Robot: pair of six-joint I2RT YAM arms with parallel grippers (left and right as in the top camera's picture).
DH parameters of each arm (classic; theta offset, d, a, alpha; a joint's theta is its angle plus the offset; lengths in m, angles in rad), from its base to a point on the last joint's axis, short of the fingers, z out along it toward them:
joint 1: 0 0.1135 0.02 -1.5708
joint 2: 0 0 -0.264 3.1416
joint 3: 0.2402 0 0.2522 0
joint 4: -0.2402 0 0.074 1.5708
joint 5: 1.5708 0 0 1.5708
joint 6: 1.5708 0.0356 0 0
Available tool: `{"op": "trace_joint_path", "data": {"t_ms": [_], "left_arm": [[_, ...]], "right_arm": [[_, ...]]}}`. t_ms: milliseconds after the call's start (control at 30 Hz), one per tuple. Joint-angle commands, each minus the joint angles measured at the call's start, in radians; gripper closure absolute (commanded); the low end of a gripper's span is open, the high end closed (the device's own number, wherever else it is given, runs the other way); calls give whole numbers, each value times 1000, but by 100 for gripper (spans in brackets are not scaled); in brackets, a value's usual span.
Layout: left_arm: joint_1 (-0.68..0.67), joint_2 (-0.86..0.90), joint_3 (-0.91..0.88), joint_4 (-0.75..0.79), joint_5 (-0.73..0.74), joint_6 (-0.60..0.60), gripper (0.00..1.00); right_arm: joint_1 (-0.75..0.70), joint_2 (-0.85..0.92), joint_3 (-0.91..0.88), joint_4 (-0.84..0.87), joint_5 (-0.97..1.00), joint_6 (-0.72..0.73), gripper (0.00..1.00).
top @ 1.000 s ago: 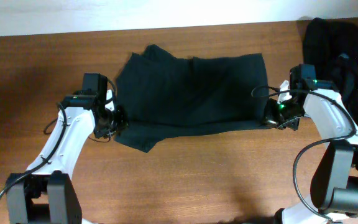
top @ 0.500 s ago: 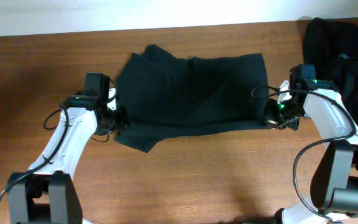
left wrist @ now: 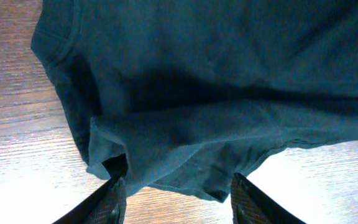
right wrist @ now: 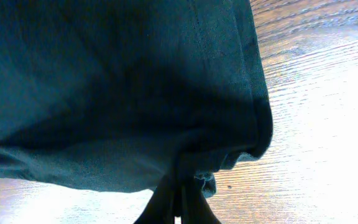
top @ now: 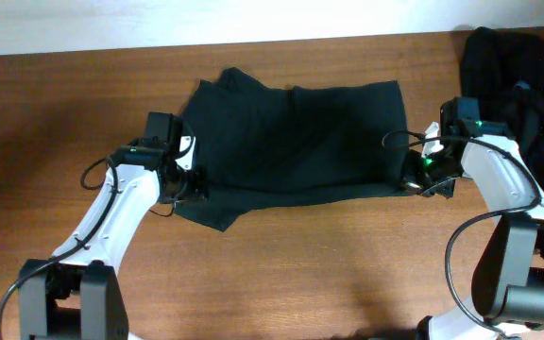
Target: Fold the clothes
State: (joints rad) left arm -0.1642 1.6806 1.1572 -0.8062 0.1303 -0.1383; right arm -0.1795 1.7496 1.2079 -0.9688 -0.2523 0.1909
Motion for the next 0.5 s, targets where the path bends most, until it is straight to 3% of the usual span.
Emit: {"op": "trace_joint_path", "data": {"t_ms": [0, 467], "left_arm": [[-2, 20, -10, 3, -4, 21, 46], [-2, 70, -12, 2, -26, 21, 51]], "right_arm": [[3, 7, 17, -3, -5, 8, 96], [3, 7, 17, -11, -2, 1, 96]]}}
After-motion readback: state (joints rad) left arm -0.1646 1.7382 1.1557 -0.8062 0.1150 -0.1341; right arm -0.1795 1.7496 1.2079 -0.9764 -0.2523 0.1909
